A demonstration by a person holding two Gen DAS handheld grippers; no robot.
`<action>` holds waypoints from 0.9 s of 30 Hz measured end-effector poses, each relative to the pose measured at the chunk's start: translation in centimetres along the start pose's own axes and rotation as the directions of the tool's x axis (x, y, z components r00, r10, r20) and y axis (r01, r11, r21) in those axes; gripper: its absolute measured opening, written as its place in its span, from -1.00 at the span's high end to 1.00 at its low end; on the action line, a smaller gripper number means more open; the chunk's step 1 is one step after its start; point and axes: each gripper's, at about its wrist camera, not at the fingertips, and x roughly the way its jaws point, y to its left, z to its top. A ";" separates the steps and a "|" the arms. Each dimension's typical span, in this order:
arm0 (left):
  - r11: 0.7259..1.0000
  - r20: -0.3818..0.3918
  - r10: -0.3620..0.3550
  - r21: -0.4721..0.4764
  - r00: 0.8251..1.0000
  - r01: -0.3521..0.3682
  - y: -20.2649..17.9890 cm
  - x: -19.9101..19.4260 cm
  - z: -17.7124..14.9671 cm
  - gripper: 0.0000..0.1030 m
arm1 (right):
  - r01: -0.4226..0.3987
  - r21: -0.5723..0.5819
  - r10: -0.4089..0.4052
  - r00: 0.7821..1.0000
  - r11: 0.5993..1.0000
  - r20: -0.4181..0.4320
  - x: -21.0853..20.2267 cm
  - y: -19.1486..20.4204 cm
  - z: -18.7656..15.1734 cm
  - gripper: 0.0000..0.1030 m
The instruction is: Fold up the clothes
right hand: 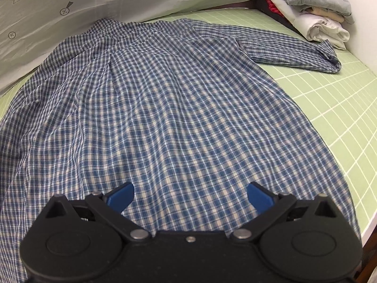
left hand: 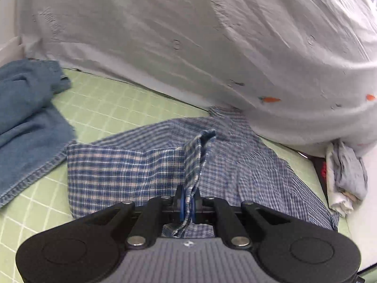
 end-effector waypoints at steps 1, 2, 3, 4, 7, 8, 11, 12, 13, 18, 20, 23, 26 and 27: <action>1.000 -0.005 -0.016 0.022 1.000 0.016 -1.2 0.2 -0.1 0.23 | -0.002 0.002 0.002 1.000 1.000 0.001 -0.1 -0.4 0.1 -1.00; 0.998 -0.010 -0.032 0.044 0.999 0.033 -2.5 0.3 -0.2 -0.32 | -0.003 0.001 0.003 1.000 1.000 0.002 -0.1 -0.7 0.2 -1.00; 0.997 -0.016 -0.048 0.066 0.999 0.049 -3.7 0.5 -0.3 -0.50 | -0.003 -0.001 0.003 1.000 1.000 0.002 -0.2 -1.0 0.3 -1.00; 0.994 -0.022 -0.064 0.088 0.998 0.065 -4.9 0.7 -0.5 -0.55 | -0.004 -0.003 0.004 1.000 1.000 0.001 -0.3 -1.4 0.3 -1.00; 0.998 -0.037 0.000 0.060 0.999 0.002 -4.2 0.7 -0.8 -0.59 | -0.017 -0.018 0.017 1.000 1.000 0.004 -0.3 -1.6 0.8 -1.00; 0.999 -0.042 0.031 0.043 0.999 -0.029 -3.5 0.6 -0.9 -0.62 | -0.028 -0.026 0.028 1.000 0.999 0.006 -0.4 -1.5 1.1 -1.00; 0.992 -0.063 0.124 -0.009 0.990 -0.125 -1.6 0.5 -1.3 -0.63 | -0.066 -0.060 0.067 0.998 0.996 0.019 -0.5 -0.5 1.9 -1.00; 0.987 -0.070 0.154 -0.026 0.986 -0.156 -0.9 0.5 -1.4 -0.63 | -0.081 -0.078 0.083 0.996 0.994 0.025 -0.6 0.2 2.2 -1.00; 0.981 -0.079 0.184 -0.042 0.980 -0.188 -0.3 0.4 -1.5 -0.64 | -0.096 -0.098 0.099 0.995 0.991 0.030 -0.6 0.9 2.5 -0.99; 0.963 -0.121 0.249 -0.072 0.961 -0.258 1.5 0.8 -2.2 -0.65 | -0.189 -0.163 0.196 0.980 0.968 0.029 -0.6 4.7 3.5 -0.91; 0.960 -0.138 0.258 -0.074 0.956 -0.269 1.9 1.1 -2.6 -0.65 | -0.225 -0.190 0.231 0.973 0.956 0.010 -0.4 6.4 3.6 -0.86; 0.955 -0.163 0.271 -0.077 0.949 -0.286 2.5 1.5 -3.1 -0.65 | -0.268 -0.211 0.272 0.962 0.940 -0.010 -0.2 8.5 3.5 -0.76; 0.950 -0.188 0.284 -0.079 0.940 -0.302 3.1 1.9 -3.5 -0.65 | -0.320 -0.210 0.322 0.946 0.924 -0.024 -0.5 10.4 3.1 -0.65; 0.948 -0.197 0.288 -0.079 0.937 -0.308 3.3 2.0 -3.7 -0.66 | -0.340 -0.209 0.342 0.939 0.917 -0.027 -0.7 11.0 2.8 -0.61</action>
